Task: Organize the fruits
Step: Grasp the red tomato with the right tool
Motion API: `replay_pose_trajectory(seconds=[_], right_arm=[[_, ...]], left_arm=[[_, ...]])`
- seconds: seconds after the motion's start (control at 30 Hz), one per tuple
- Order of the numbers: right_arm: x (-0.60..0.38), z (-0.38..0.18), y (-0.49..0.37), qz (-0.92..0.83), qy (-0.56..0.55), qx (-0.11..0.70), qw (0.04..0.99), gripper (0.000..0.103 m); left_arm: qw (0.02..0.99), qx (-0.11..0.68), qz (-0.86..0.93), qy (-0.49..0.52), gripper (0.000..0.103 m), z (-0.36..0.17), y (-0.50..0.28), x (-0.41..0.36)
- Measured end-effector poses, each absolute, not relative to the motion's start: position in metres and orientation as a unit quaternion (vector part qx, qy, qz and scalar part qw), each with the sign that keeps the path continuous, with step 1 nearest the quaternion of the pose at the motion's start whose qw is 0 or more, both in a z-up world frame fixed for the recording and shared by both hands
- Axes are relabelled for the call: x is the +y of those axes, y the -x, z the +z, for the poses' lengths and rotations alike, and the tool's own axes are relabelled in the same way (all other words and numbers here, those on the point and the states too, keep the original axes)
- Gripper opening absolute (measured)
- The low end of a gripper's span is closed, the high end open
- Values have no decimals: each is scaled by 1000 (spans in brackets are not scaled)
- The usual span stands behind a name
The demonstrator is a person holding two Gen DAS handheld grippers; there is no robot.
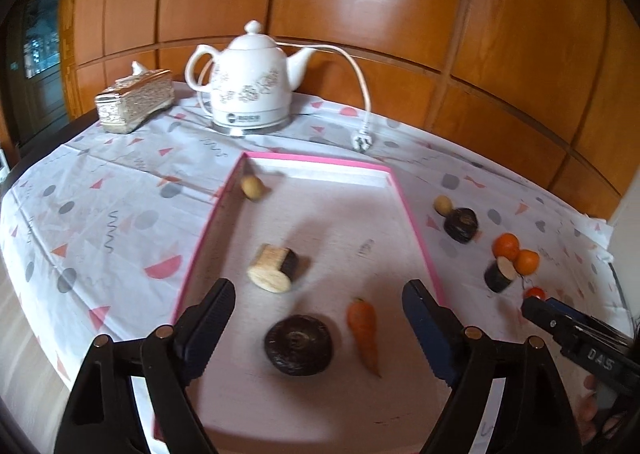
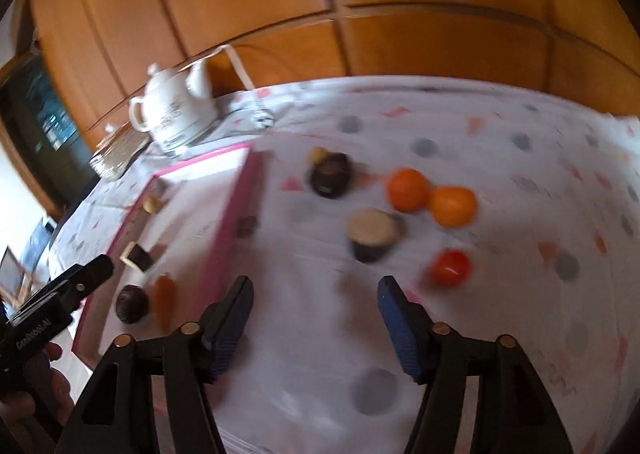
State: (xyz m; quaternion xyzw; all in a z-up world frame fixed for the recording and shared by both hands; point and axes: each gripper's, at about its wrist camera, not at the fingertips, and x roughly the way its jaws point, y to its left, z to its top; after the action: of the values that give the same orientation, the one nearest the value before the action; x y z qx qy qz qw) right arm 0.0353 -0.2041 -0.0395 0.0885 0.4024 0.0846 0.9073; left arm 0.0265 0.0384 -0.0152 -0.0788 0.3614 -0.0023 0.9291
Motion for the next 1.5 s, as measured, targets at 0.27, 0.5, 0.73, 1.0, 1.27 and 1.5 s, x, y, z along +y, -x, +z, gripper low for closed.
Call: replay_pose_trajectory(seconds=[0.27,0.5,0.73,1.0,1.27,1.5], right_arm=[[-247,-58,-22,28,-99,417,903,48],[-258,-66,-25,12,-97,421,902,46],[-255,-69,-51,2,-71,424,903,45],[-248,-74,-69,-1,-29,423,906,28],[-260,-75,-62,-43,4,411,911,28],[-270,-76,-60,-49,-4,407,912,28]], left_arm=[[927,368,-44,64,86,-15,-24,13],[924,372,-75,53,86,-12,-25,-6],[918,377,-109,51,86,-13,-27,-23],[912,388,-119,55,86,-16,-35,-35],[909,393,-121,63,86,-13,-54,-63],[901,407,-145,22,84,-26,-72,-110]])
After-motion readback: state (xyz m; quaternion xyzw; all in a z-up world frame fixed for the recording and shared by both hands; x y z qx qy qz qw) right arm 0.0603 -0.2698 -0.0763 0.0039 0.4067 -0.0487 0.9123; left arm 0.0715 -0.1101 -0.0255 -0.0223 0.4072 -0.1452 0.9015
